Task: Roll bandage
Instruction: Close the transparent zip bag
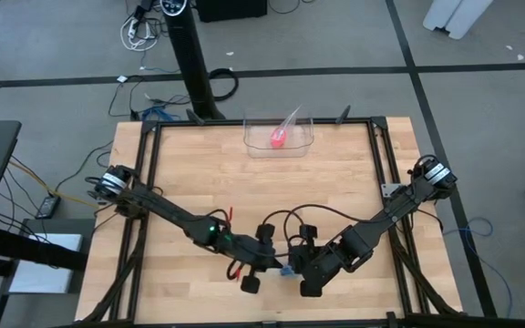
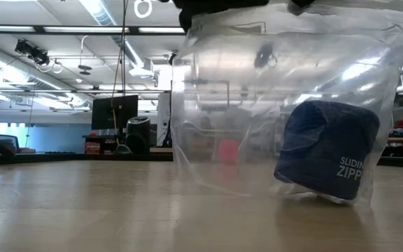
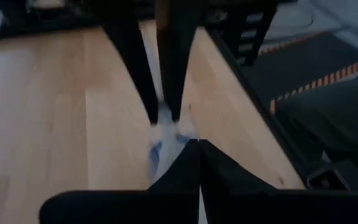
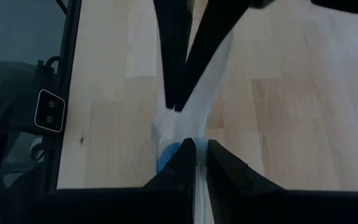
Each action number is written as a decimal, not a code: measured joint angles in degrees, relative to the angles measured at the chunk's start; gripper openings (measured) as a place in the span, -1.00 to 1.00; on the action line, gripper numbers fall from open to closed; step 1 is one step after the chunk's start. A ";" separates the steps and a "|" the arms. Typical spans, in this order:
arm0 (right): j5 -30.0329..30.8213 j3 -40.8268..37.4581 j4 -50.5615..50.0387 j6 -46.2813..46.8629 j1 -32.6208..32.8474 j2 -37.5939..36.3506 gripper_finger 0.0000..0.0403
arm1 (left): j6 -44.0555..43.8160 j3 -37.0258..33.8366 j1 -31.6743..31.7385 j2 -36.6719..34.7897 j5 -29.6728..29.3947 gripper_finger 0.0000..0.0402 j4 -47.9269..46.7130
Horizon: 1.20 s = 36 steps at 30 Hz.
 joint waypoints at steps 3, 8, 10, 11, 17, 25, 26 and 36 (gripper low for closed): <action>0.00 0.00 -0.02 -0.25 0.01 -0.01 -0.90 | 0.04 1.69 -0.02 0.03 -0.88 -0.97 -4.63; 0.00 0.00 0.02 -0.35 0.09 -0.01 -0.90 | 0.13 6.54 -0.71 0.04 -4.55 -0.89 -9.99; -0.01 0.00 -0.03 -0.33 0.09 -0.01 -0.90 | 1.82 9.02 -1.22 0.04 -6.85 -0.82 -12.53; -0.02 0.00 0.00 -0.33 0.09 -0.01 -0.90 | 3.00 10.08 -1.49 0.04 -7.56 -0.78 -13.90; -0.02 0.00 -0.02 -0.35 0.11 -0.01 -0.90 | 1.44 12.00 -1.26 0.36 -8.41 -0.53 -22.52; -0.19 0.00 0.26 -0.50 0.11 -0.01 -0.89 | -1.88 10.47 0.50 1.29 -5.92 -0.29 -22.15; -0.40 0.00 0.26 -0.49 0.11 -0.01 -0.89 | -1.90 10.47 0.58 1.29 -5.81 -0.29 -22.13; -0.63 0.00 0.36 -0.87 0.11 -0.01 -0.89 | -1.44 10.38 0.69 1.66 -0.32 -0.92 -20.81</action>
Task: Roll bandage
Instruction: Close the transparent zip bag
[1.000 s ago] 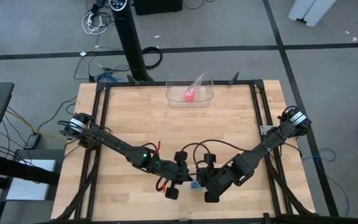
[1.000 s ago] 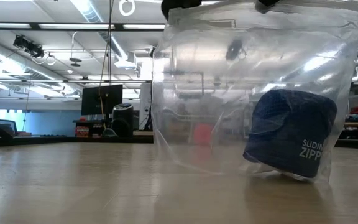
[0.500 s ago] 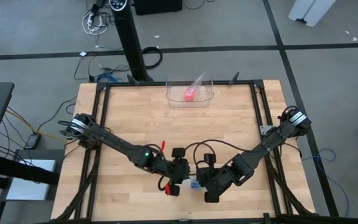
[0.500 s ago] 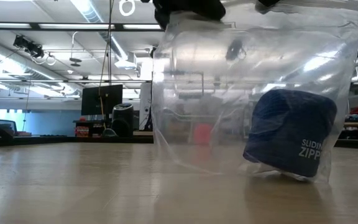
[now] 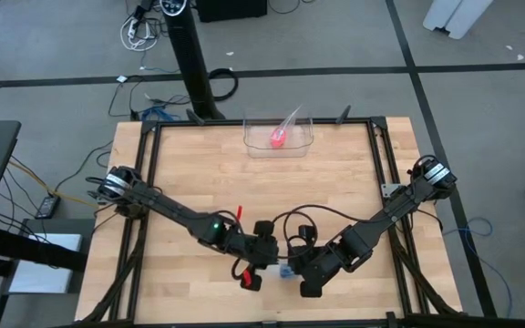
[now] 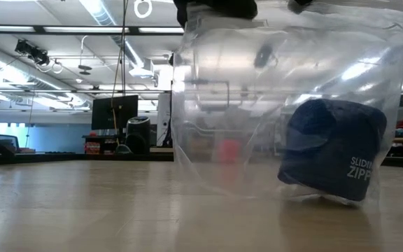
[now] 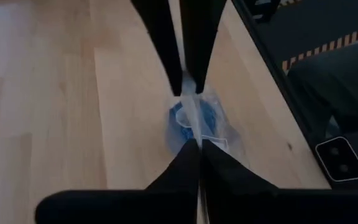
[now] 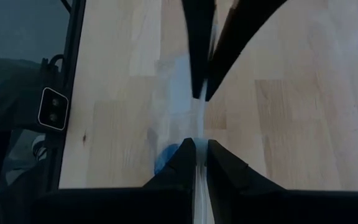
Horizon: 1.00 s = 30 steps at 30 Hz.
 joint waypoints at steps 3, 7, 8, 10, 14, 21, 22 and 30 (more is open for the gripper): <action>-0.36 0.00 0.01 0.02 0.00 0.00 -0.90 | 0.04 0.00 0.05 0.00 -0.25 -0.95 -0.71; -1.09 0.00 -0.14 0.23 -0.02 0.00 -0.90 | 0.00 0.00 -0.13 0.00 -1.05 -0.97 -0.86; -1.15 0.00 -0.42 0.67 -0.02 0.00 -0.89 | 0.01 0.00 -0.19 0.00 -1.32 -0.97 -0.94; -1.26 0.03 -1.44 1.65 -0.04 0.00 -0.89 | 0.00 0.02 -0.23 0.00 -2.06 -0.98 -1.20; -1.09 0.11 -3.19 3.15 0.22 0.00 -0.89 | -0.12 0.02 -0.28 0.00 -2.96 -0.98 -1.55; -2.32 0.11 -4.68 4.41 1.01 -0.57 -0.89 | -0.24 0.07 -0.46 -0.04 -2.79 -0.99 -2.03; -2.67 0.11 -4.87 4.69 1.08 -0.64 -0.89 | -0.24 0.07 -0.57 -0.04 -2.70 -0.99 -2.00; -4.45 0.11 -7.89 7.02 1.41 -0.98 -0.89 | -0.26 0.07 -1.26 -0.09 -2.84 -0.99 -2.26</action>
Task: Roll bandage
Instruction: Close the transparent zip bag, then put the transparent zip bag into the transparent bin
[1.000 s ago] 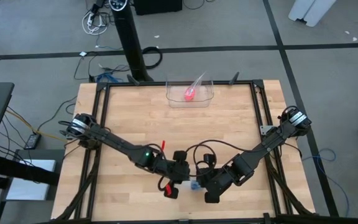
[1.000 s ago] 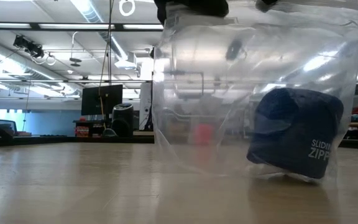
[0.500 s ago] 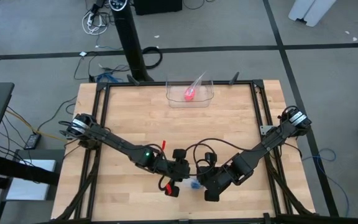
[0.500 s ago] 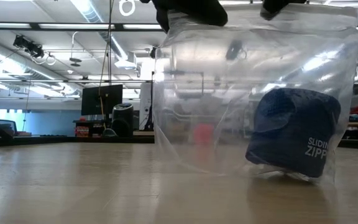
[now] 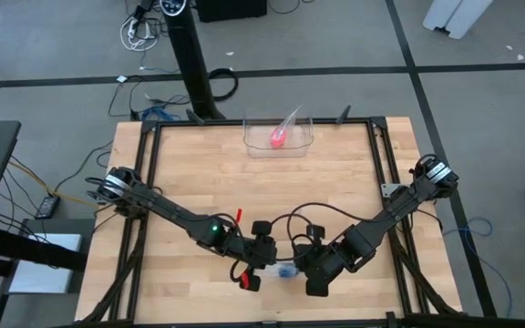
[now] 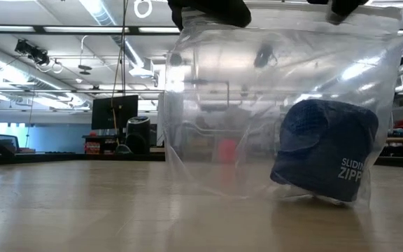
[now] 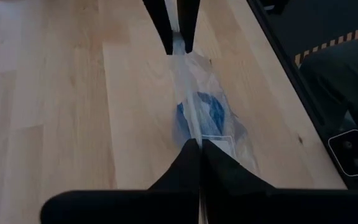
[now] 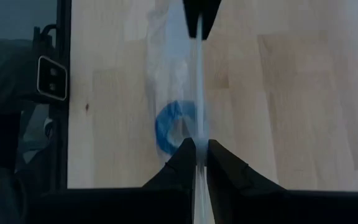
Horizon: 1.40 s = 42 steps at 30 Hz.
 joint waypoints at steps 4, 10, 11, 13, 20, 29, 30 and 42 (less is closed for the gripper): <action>-0.93 0.00 -1.24 1.15 0.20 -0.02 -0.89 | -0.27 -0.02 -0.12 0.00 0.00 -0.99 -0.12; -1.10 -0.02 -3.09 2.82 0.82 -0.09 -0.86 | -0.41 -0.04 -0.22 0.00 0.04 -0.99 -0.48; -1.10 -0.04 -3.37 3.00 0.92 -0.09 -0.86 | -0.45 -0.04 -0.22 0.00 0.04 -0.99 -0.54; -1.08 -0.07 -4.05 3.49 1.17 -0.09 -0.87 | -0.73 -0.04 -0.22 0.00 0.16 -0.99 -0.52; -0.89 -0.09 -5.11 4.98 1.97 -0.09 -0.85 | -1.53 -0.04 -0.24 -0.02 1.22 -0.99 -0.53; 3.64 4.05 -10.58 5.21 4.61 -0.09 -0.49 | -3.59 -0.15 -0.97 -1.93 -2.82 -0.99 -1.87; 4.65 4.84 -11.31 5.34 5.04 -0.09 -0.45 | -4.26 -0.15 -1.03 -2.31 -3.89 -0.99 -2.20; 12.60 6.94 -15.71 11.52 8.90 -0.98 -0.27 | -14.09 -0.15 -0.10 -11.74 -24.51 -0.99 -7.80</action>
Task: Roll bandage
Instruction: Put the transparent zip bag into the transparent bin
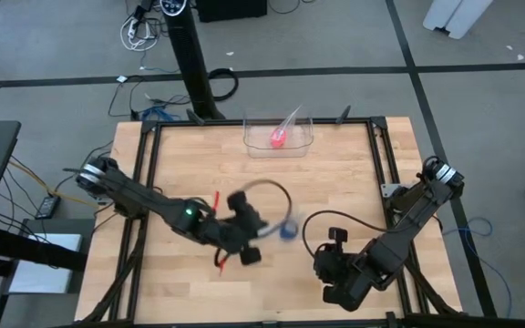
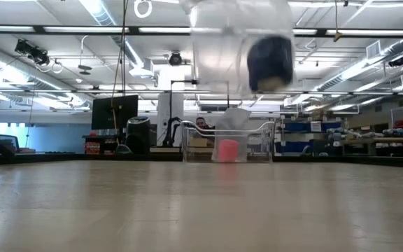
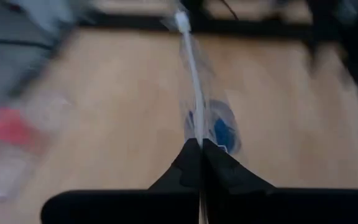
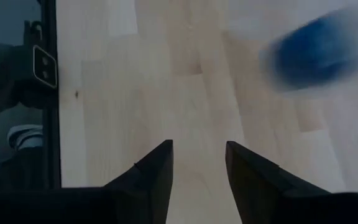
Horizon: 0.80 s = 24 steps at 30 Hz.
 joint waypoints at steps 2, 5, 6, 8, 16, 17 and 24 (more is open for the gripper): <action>-0.04 -1.57 1.62 0.25 0.16 0.02 -0.29 | 0.38 0.08 0.27 -2.41 -5.37 -0.99 0.52; -0.08 -3.11 3.68 0.43 0.16 0.09 -0.31 | 0.79 0.09 2.02 -6.05 -9.71 -0.99 0.38; 0.00 -3.66 4.37 0.43 0.15 0.09 -0.31 | 1.11 0.09 2.86 -7.09 -10.83 -0.99 0.42; 0.50 -4.61 6.06 0.31 0.03 0.10 -0.31 | 1.93 0.09 4.63 -8.92 -13.38 -0.99 0.48; 1.25 -5.26 9.07 -1.77 -1.62 0.11 -0.32 | 9.33 0.09 13.66 -12.07 -17.55 -0.99 7.14; 1.32 -5.26 9.11 -1.90 -1.85 0.11 -0.33 | 11.03 0.09 14.67 -12.08 -17.61 -0.99 8.62; 1.34 -5.31 9.65 -3.07 -2.77 0.11 -0.33 | 13.29 0.09 22.42 -12.03 -14.97 -0.99 10.26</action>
